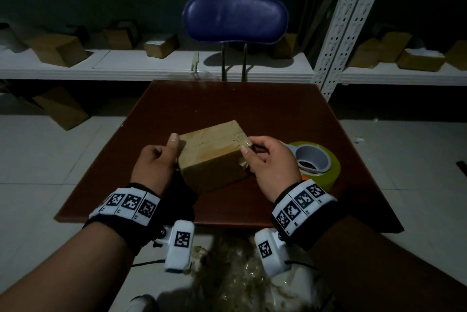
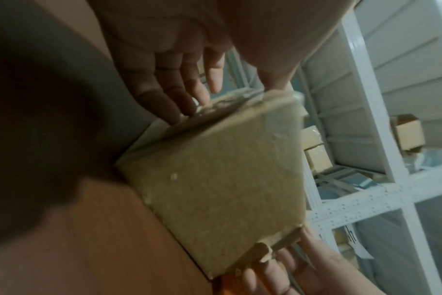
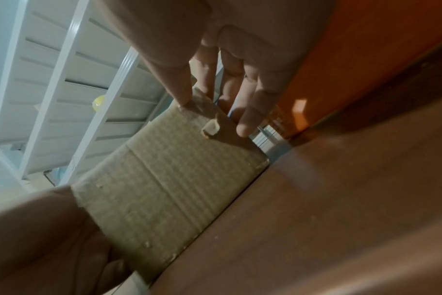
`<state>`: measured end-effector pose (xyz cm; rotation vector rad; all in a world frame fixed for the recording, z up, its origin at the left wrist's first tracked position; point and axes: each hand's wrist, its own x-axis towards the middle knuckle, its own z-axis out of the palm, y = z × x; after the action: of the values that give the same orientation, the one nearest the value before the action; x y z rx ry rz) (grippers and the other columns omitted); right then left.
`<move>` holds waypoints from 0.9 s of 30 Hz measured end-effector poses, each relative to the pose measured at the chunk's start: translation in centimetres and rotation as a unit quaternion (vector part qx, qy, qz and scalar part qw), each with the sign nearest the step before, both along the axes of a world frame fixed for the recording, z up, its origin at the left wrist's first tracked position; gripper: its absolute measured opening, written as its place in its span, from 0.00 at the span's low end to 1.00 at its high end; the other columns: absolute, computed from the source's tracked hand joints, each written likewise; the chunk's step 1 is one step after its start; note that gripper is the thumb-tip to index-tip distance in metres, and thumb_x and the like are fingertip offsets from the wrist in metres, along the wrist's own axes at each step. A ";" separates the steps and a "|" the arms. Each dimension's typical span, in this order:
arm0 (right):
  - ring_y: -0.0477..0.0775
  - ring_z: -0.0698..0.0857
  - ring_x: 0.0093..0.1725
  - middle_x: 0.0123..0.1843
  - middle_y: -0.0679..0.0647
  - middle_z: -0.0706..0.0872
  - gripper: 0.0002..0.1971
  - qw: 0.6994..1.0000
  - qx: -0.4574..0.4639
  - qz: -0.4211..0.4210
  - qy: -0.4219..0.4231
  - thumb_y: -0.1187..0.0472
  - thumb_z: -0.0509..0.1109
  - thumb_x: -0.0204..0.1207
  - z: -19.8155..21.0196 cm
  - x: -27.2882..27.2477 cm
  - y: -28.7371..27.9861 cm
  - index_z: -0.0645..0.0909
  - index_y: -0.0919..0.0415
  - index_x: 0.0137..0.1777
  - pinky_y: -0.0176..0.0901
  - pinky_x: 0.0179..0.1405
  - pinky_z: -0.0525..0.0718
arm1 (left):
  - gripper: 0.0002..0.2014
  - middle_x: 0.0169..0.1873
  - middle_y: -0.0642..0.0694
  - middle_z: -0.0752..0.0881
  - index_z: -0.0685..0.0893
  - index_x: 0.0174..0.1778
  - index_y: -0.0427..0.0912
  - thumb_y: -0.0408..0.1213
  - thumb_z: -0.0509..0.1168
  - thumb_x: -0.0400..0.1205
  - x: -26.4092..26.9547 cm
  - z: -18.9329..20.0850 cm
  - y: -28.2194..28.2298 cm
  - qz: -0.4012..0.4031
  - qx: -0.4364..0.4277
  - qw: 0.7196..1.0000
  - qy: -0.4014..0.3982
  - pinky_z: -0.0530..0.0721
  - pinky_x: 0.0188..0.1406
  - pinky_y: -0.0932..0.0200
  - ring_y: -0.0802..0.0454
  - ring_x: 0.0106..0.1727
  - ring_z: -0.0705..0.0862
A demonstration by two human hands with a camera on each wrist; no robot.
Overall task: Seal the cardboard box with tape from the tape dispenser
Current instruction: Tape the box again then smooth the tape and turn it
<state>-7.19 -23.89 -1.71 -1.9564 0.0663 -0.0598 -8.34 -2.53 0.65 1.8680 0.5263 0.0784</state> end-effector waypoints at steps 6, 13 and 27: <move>0.41 0.84 0.57 0.62 0.44 0.84 0.20 1.000 -0.019 -0.010 0.000 0.47 0.76 0.79 0.1 -0.8 0.4 0.79 0.50 0.69 0.44 0.57 0.88 | 0.09 0.49 0.46 0.87 0.85 0.50 0.47 0.48 0.70 0.81 0.0 -0.9 0.1 0.000 -0.099 0.994 -0.039 0.76 0.39 0.55 0.50 0.48 0.83; 0.43 0.83 0.67 0.69 0.45 0.85 0.24 0.999 0.037 0.032 0.007 0.41 0.65 0.85 0.6 0.3 1.2 0.78 0.51 0.76 0.40 0.65 0.84 | 0.10 0.54 0.50 0.89 0.88 0.52 0.55 0.54 0.70 0.80 0.7 -1.1 0.9 -0.011 -0.129 0.991 -0.043 0.83 0.48 0.54 0.50 0.54 0.87; 0.44 0.80 0.66 0.57 0.30 0.80 0.31 0.987 0.148 0.026 0.064 0.32 0.54 0.84 1.3 2.6 3.5 0.74 0.48 0.80 0.47 0.73 0.75 | 0.20 0.59 0.48 0.85 0.79 0.68 0.49 0.56 0.61 0.85 1.7 -1.1 0.1 -0.013 -0.181 0.982 -0.053 0.82 0.40 0.72 0.57 0.55 0.84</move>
<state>-4.59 -20.39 -0.41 -1.6628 0.1039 0.1053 -6.62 -2.42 -0.44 1.5053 0.4121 0.0597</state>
